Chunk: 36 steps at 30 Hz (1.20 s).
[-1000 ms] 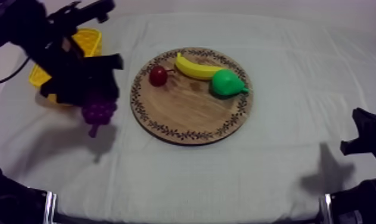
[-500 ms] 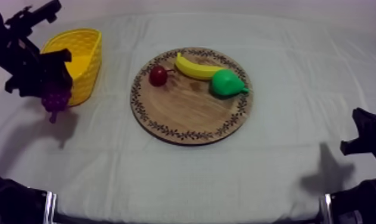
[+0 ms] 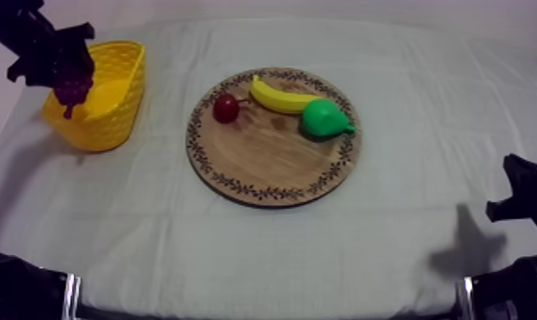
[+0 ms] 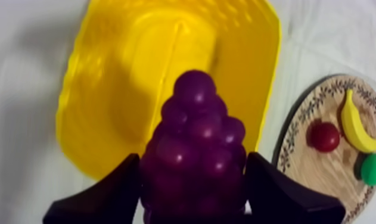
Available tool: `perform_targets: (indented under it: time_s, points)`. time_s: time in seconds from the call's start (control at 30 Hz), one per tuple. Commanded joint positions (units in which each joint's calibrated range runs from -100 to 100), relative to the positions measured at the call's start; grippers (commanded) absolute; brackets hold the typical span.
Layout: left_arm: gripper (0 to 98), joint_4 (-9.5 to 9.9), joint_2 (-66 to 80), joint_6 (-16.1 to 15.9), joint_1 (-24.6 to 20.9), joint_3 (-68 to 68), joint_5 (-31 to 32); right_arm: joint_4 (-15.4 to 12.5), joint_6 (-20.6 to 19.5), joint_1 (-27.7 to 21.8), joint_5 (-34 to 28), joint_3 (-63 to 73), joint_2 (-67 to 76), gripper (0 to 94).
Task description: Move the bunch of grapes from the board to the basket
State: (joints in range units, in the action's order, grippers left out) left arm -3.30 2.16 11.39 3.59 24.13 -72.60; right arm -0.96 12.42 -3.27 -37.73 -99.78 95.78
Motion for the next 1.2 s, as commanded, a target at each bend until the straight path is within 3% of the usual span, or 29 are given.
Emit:
perform_targets:
  time_s: [0.0, 0.57, 0.63, 0.87, 1.17]
  points:
    - [56.1, -0.08, -4.2, -0.3, -0.4, -3.4, 0.5, 0.0, 0.0, 0.0, 0.0, 0.0, 0.0, 0.3]
    - [57.9, -0.74, -17.5, -2.2, -2.7, -9.2, 6.6, 0.0, 0.0, 0.0, 0.0, 0.0, 0.0, 0.3]
    - [61.6, -1.01, -17.0, -2.6, -2.7, -8.8, 7.6, 0.0, 0.0, 0.0, 0.0, 0.0, 0.0, 0.3]
    - [89.1, -1.01, -14.9, -2.4, -2.6, -6.9, 10.0, 0.0, 0.0, 0.0, 0.0, 0.0, 0.0, 0.3]
    - [95.1, -1.19, -11.6, -2.9, -2.5, -3.9, 11.7, 0.0, 0.0, 0.0, 0.0, 0.0, 0.0, 0.3]
